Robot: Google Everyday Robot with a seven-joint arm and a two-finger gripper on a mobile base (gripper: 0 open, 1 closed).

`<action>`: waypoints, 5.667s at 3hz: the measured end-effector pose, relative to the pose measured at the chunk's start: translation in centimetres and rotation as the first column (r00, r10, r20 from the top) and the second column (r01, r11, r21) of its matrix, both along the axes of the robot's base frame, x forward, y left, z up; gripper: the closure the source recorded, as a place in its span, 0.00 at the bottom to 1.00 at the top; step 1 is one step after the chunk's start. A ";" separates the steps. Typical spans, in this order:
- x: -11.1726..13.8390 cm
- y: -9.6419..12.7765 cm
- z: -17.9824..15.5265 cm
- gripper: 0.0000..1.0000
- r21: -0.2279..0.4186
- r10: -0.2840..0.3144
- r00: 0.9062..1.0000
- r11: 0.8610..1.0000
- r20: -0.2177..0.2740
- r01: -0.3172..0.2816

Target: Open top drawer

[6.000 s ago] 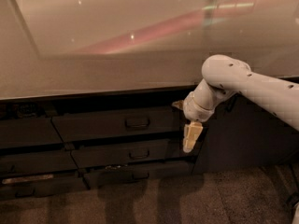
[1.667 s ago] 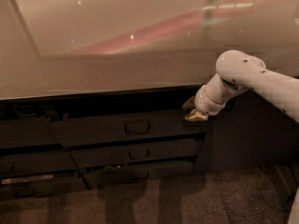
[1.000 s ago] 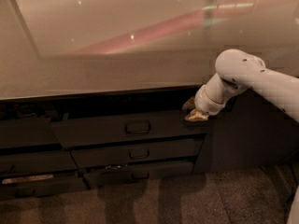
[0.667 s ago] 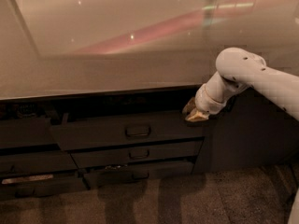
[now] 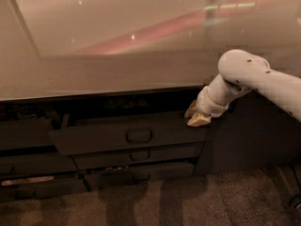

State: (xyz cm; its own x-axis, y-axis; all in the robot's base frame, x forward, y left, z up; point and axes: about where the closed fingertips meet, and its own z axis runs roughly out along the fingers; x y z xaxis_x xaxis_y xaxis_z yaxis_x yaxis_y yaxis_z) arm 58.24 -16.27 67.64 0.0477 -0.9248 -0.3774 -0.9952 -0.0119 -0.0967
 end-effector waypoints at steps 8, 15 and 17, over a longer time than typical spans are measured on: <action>-1.7 0.9 4.1 1.00 0.063 0.023 0.997 0.998 0.073 -0.028; 1.6 -1.5 -0.3 1.00 0.004 -0.003 0.998 1.000 0.058 0.003; -1.3 0.3 -0.6 1.00 0.032 0.012 0.999 0.999 0.050 -0.013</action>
Offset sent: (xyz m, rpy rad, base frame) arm -0.0275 0.0077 -0.0070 0.0859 0.0152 0.0367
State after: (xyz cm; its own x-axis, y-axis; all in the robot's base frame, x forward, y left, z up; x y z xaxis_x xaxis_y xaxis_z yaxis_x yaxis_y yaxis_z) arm 56.92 -15.98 67.01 0.0785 -0.9113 -0.4041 -0.9890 -0.0204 -0.1462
